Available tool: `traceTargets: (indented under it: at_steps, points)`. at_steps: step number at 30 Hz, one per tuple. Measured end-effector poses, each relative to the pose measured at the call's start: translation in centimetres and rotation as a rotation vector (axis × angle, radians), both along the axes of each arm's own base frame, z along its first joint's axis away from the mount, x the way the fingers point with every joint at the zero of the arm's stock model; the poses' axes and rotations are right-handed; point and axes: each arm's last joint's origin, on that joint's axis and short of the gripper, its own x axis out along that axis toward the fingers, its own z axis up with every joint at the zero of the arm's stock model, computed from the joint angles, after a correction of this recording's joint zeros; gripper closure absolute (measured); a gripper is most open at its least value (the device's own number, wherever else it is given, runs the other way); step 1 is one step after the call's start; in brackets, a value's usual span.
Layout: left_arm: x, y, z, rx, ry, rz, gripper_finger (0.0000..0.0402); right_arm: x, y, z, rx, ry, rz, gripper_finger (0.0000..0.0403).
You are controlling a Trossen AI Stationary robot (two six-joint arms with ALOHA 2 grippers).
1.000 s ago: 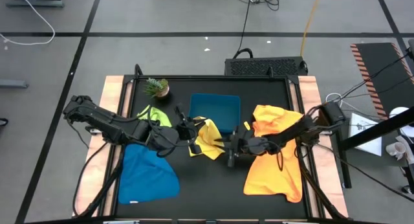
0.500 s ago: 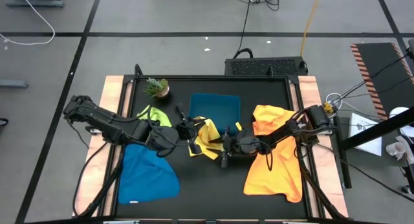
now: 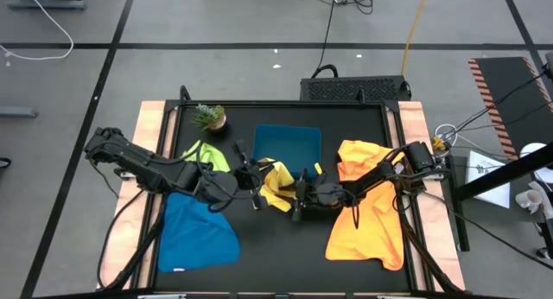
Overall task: Fold microfiber towels
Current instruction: Fold the yellow microfiber cloth
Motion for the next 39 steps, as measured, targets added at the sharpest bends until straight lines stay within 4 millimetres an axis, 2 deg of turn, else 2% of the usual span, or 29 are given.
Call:
traceTargets:
  at_steps: [10, 16, 26, 39]
  points:
    - [-0.2, -0.6, 0.0, 0.004, 0.005, -0.018, 0.0393, -0.2, 0.8, 0.0, 0.008, -0.004, 0.024, 0.0375]
    - [-0.4, -1.2, 0.0, 0.003, 0.004, -0.039, 0.0396, -0.4, 1.2, 1.1, 0.027, -0.036, 0.036, 0.0400]
    - [-0.8, -2.2, 0.0, 0.008, 0.006, -0.070, 0.0393, -1.2, 2.3, 3.2, 0.010, -0.035, 0.076, 0.0401]
    - [-0.8, -2.3, 0.0, 0.002, 0.002, -0.074, 0.0397, -1.4, 2.5, 2.5, 0.030, 0.026, 0.076, 0.0374]
